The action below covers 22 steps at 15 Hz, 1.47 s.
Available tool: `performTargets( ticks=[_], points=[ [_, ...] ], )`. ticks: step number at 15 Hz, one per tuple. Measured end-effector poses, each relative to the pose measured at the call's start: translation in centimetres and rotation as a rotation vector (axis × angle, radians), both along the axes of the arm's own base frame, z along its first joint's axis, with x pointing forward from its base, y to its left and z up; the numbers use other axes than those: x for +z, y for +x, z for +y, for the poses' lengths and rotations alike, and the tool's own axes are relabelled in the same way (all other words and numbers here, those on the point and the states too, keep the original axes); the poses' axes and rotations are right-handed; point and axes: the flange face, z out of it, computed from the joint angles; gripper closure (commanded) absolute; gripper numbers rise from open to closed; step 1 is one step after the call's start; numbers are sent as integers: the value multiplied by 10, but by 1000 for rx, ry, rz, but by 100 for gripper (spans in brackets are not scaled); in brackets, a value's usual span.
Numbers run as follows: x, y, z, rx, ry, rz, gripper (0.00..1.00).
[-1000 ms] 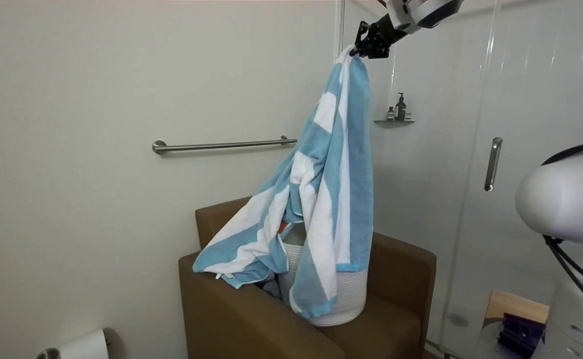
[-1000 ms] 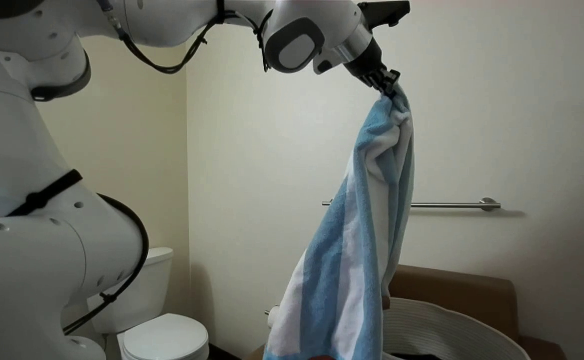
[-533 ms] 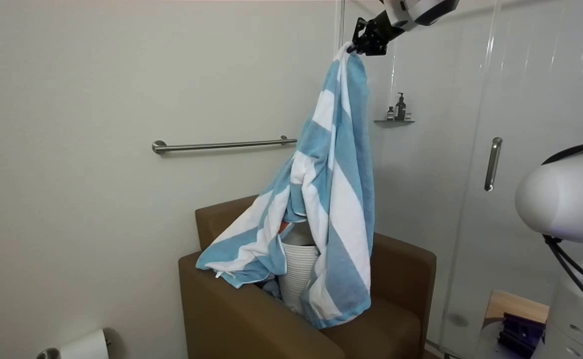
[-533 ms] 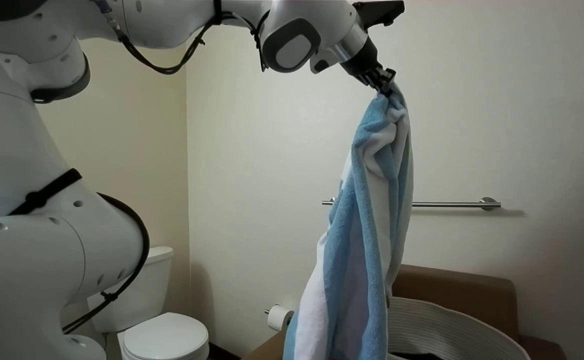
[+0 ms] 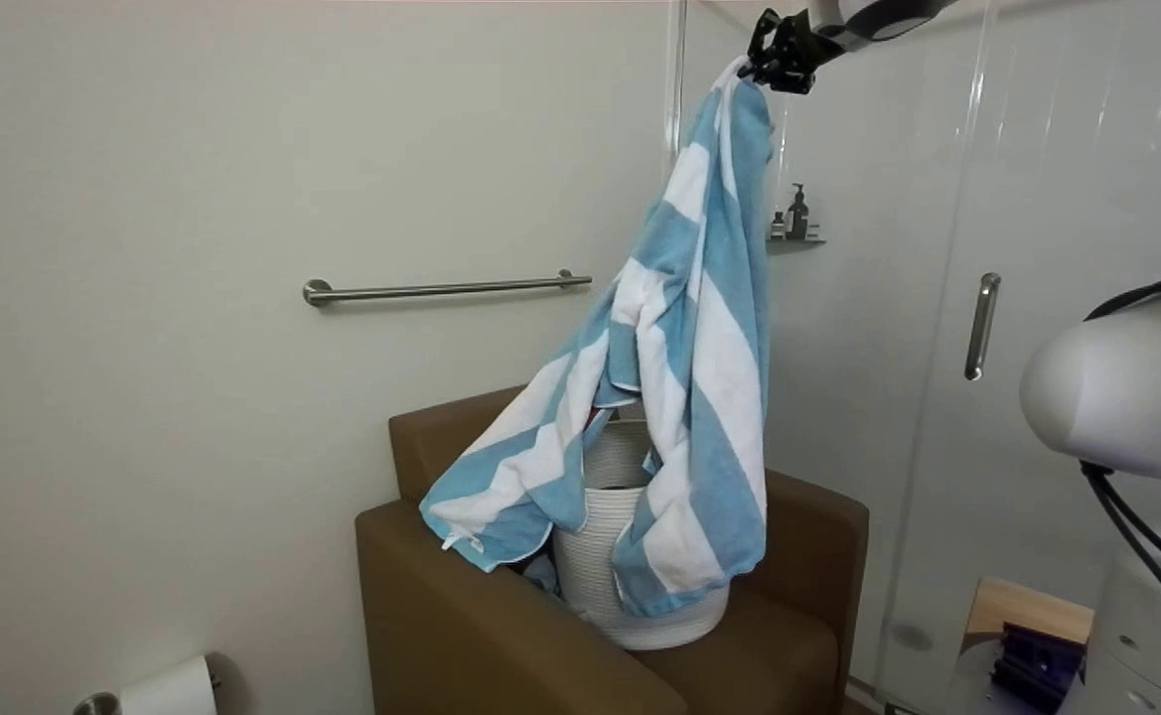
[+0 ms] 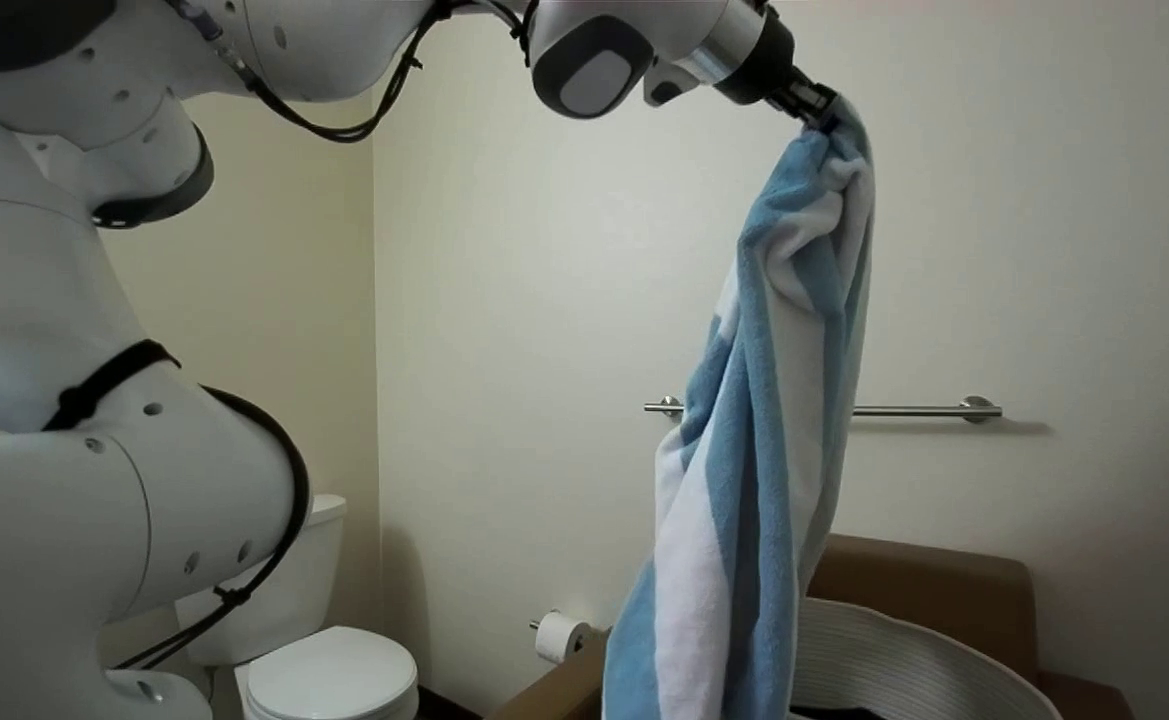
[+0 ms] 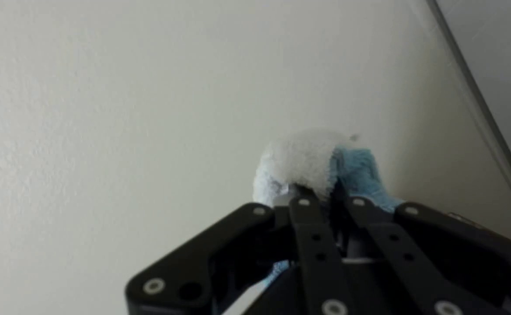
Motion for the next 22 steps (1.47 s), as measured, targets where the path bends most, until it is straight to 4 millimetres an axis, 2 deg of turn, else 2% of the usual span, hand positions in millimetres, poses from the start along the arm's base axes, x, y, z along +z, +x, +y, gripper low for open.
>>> performTargets(
  ticks=[4,6,9,11,13,14,16,19,22],
  points=[
    [-10,-32,-30,-182,62,-84,92],
    [-5,-36,-30,-243,85,-134,93],
    [32,-26,-5,-226,73,-224,92],
    [53,-8,18,-166,58,-258,92],
    [59,19,37,-110,50,-258,93],
    [55,34,41,-87,52,-245,93],
    [32,66,41,-53,58,-189,93],
    [-21,106,25,-28,84,-82,93],
    [-79,132,8,22,134,26,93]
  ],
)
